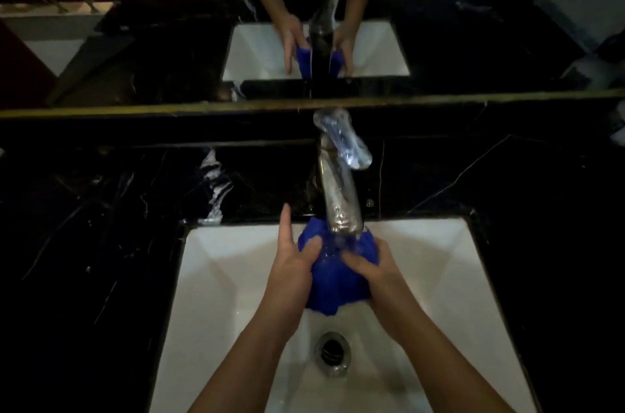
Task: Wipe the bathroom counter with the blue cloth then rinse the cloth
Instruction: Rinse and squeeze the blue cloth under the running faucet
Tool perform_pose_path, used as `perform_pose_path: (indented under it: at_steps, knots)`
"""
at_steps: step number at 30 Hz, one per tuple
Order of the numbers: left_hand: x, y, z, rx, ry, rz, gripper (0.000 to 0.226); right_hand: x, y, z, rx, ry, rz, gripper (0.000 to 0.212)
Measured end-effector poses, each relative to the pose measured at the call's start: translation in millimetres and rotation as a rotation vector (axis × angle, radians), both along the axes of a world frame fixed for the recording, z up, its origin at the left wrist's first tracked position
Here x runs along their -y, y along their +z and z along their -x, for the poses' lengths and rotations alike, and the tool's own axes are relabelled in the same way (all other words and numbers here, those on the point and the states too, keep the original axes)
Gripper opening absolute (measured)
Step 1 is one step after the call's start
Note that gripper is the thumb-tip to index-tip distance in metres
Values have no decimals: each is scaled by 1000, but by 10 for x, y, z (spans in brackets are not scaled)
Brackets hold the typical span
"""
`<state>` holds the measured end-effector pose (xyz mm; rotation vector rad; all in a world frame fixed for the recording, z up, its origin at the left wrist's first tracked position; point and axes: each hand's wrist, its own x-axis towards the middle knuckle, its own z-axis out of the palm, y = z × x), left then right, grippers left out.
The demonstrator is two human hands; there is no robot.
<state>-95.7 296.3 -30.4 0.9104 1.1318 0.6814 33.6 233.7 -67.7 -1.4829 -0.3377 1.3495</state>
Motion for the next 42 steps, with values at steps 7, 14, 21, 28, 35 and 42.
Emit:
perform_pose_path:
  at_steps: [7, 14, 21, 28, 35, 42]
  knots:
    - [121, -289, 77, -327, -67, -443, 62, -6, -270, 37, 146, -107, -163, 59]
    - [204, -438, -300, -331, 81, -268, 18, -174, -180, 357, 178, -72, -67, 28]
    - [114, -414, -157, -182, 253, -209, 24, -91, 4, 162, 462, -56, -64, 13]
    - [85, -321, -56, 62, 188, -3, 22, -211, 923, -257, 1012, 114, -528, 75]
    - [150, -354, -105, 214, 208, 140, 29, -735, 1232, -469, 1545, 638, -563, 61]
    - [85, -334, -137, 207, 220, 186, 26, -989, 1345, -510, 1538, 719, -490, 49]
